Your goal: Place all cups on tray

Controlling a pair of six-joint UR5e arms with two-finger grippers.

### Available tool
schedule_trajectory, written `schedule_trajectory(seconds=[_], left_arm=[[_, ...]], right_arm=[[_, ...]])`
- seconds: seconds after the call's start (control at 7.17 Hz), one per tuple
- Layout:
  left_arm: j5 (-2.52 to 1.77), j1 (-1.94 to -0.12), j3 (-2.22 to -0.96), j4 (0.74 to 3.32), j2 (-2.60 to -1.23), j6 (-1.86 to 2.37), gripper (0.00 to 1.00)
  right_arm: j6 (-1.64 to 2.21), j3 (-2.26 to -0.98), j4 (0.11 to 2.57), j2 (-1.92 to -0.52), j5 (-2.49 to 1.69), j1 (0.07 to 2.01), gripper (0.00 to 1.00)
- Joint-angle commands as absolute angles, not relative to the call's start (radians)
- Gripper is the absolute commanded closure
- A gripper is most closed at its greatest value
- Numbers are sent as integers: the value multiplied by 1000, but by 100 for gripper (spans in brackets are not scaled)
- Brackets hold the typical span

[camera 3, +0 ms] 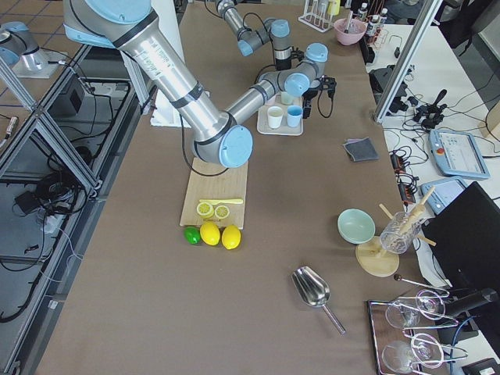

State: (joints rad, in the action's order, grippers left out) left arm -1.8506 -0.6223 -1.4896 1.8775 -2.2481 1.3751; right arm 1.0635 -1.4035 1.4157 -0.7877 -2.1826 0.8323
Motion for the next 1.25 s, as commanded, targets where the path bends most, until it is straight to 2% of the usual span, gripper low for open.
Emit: schedule_trajectory(seconds=[0.0,0.14,0.56,0.84,1.12], left_arm=[[-1851,-653,-1479,1891,-2252,1365,3],[-1861,-682,-1498,1884,-2252,1362,3],[-1969,-837,-1698,1683,-2206,1126,2],[-1983,-958,-1773,1785,-2014,910,2],[-1991,-1094,-1769,2044,-1773,753,2]], right_arm=[[1052,-1404,1419,-798,-2227,882,0],[1036,-1425,1411,-833,-2235,900,0],[881,-1483,1408,-920,-2221,998,0],[812,-1546,1356,-1035,-2230,1060,0],[805,-1583,1347,-1130,-2227,1100,0]])
